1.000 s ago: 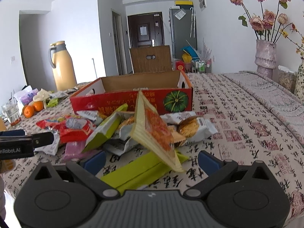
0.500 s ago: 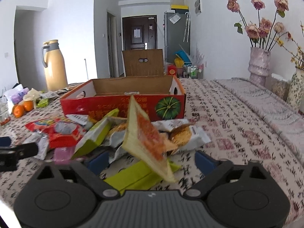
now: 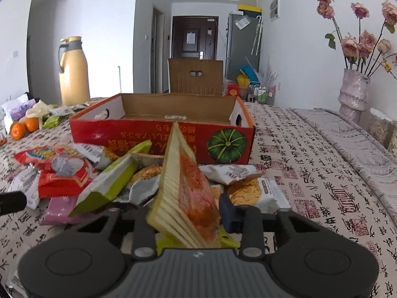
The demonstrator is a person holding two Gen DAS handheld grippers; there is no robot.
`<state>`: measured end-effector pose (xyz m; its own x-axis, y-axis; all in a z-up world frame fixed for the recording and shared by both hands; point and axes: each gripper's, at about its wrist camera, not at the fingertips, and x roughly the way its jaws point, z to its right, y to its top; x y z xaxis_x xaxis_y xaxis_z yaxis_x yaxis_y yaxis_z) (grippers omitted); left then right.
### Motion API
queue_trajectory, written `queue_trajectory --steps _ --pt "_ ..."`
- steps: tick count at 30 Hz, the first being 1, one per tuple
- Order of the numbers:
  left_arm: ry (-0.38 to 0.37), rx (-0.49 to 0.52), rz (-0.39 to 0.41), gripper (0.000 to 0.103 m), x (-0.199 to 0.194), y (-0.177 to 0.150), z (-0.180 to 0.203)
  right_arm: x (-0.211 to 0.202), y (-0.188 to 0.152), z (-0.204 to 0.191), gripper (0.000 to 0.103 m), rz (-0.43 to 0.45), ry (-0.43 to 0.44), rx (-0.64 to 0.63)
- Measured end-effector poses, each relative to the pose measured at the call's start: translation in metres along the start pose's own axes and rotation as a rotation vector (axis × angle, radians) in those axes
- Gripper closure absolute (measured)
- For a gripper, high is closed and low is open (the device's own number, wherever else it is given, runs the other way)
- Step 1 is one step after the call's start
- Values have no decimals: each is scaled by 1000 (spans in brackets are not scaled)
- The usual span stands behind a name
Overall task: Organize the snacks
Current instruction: 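Lower the right gripper onto the upright orange-yellow snack packet and close, then lift the orange-yellow packet with the right gripper while the left gripper grasps a white packet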
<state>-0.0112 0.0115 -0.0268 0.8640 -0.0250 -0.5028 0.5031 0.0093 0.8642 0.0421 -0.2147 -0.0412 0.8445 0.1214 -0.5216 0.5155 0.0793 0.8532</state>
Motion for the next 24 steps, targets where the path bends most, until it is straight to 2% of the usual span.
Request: queue_trajectory --steps 3,4,7,24 --pt "0 1 -4 0 0 0 1 -1 -1 1 76 3 8 9" --pt "-1 1 -5 0 0 0 1 -1 -1 2 81 3 12 9" --pt "-3 2 -5 0 -1 1 2 -4 -1 3 83 14 18 18" --pt "-28 9 -29 0 -12 1 17 -52 -11 15 86 171 16 85"
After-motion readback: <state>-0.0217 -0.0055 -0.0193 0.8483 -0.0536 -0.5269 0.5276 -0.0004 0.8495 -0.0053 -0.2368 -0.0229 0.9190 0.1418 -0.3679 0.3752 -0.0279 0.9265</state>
